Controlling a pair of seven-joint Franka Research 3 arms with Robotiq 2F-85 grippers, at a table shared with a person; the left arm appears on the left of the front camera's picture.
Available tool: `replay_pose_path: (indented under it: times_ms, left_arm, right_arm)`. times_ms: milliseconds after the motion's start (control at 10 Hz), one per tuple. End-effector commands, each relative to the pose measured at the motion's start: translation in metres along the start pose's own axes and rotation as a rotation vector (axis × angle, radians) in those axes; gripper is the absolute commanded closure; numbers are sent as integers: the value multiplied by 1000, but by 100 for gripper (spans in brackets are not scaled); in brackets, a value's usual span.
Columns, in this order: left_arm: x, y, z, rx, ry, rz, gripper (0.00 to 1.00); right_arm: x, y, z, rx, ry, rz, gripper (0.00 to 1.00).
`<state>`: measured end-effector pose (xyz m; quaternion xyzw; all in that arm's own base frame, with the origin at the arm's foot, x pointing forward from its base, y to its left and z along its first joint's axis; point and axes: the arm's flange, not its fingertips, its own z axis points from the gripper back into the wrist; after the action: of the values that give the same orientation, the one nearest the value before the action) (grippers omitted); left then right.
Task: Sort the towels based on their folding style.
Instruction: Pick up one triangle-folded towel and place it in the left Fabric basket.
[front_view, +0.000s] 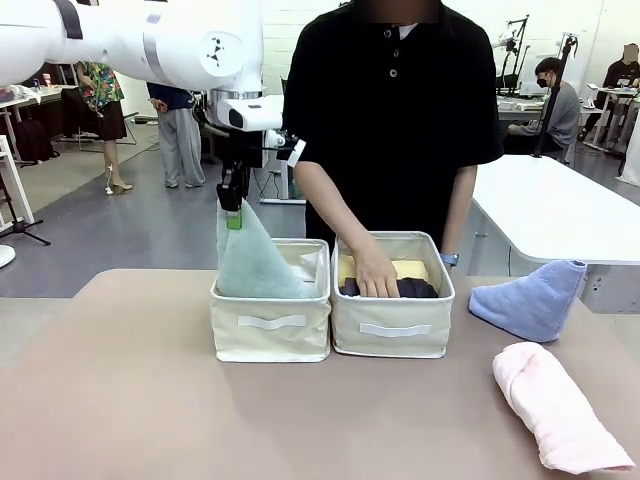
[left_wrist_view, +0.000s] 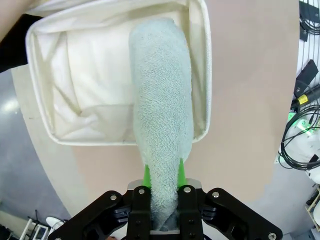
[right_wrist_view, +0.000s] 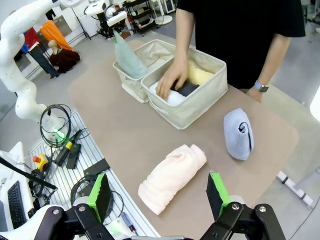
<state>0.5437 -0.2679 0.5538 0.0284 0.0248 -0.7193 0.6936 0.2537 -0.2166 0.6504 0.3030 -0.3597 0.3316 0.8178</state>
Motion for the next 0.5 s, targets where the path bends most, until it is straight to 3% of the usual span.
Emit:
replay_pose_path:
  times_ms: [0, 200, 400]
  left_arm:
    - [2, -7, -19, -4, -38, 15, 82]
    - [9, -7, -35, -43, -67, -1, 82]
    - [13, -2, -57, -163, -92, -4, 82]
  right_arm:
    - [1, -1, 1, 16, -26, 14, 0]
    - [1, -1, 1, 16, -26, 14, 0]
    - [1, -1, 1, 16, -26, 14, 0]
